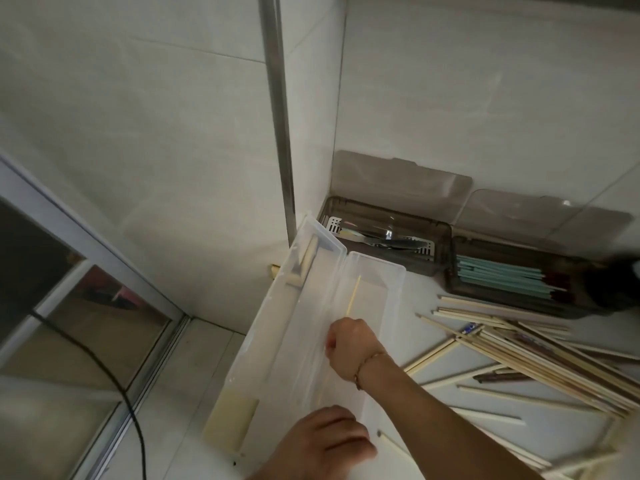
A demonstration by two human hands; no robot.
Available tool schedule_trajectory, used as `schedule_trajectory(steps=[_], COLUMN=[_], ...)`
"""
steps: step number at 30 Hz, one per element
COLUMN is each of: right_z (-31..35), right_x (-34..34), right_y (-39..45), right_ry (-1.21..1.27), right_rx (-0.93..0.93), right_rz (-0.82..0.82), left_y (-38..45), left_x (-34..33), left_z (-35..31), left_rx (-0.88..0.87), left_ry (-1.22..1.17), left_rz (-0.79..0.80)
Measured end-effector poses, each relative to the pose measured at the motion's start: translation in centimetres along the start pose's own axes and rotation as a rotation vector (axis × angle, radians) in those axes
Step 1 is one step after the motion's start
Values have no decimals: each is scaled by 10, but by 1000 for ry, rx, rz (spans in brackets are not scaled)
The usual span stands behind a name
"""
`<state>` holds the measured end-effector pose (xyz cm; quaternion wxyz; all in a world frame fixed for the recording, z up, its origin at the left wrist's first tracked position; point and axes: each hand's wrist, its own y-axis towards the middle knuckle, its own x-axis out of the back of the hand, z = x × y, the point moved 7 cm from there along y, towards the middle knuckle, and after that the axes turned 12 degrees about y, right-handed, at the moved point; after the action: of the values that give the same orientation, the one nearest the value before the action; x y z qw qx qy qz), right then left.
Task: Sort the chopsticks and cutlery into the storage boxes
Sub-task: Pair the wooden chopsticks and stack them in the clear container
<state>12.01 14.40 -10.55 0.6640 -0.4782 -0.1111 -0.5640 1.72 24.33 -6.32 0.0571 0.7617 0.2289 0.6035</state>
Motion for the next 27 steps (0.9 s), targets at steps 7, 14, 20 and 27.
schedule_trajectory(steps=[7,14,20,27], right_z=[-3,6,-121,-142], right_x=[2,51,84,52], right_y=[3,-59,-95,-98], right_ry=[0,160,42,-181], right_rx=[46,415,222,334], right_rz=[95,-324,-710,-391], left_y=[4,10,15,19], left_x=[0,-4,-2,2], left_z=[8,6,8,12], left_rx=[49,101,169,276], left_ry=[-101,-95,-152,-251], left_rz=[-127,-113,-56,75])
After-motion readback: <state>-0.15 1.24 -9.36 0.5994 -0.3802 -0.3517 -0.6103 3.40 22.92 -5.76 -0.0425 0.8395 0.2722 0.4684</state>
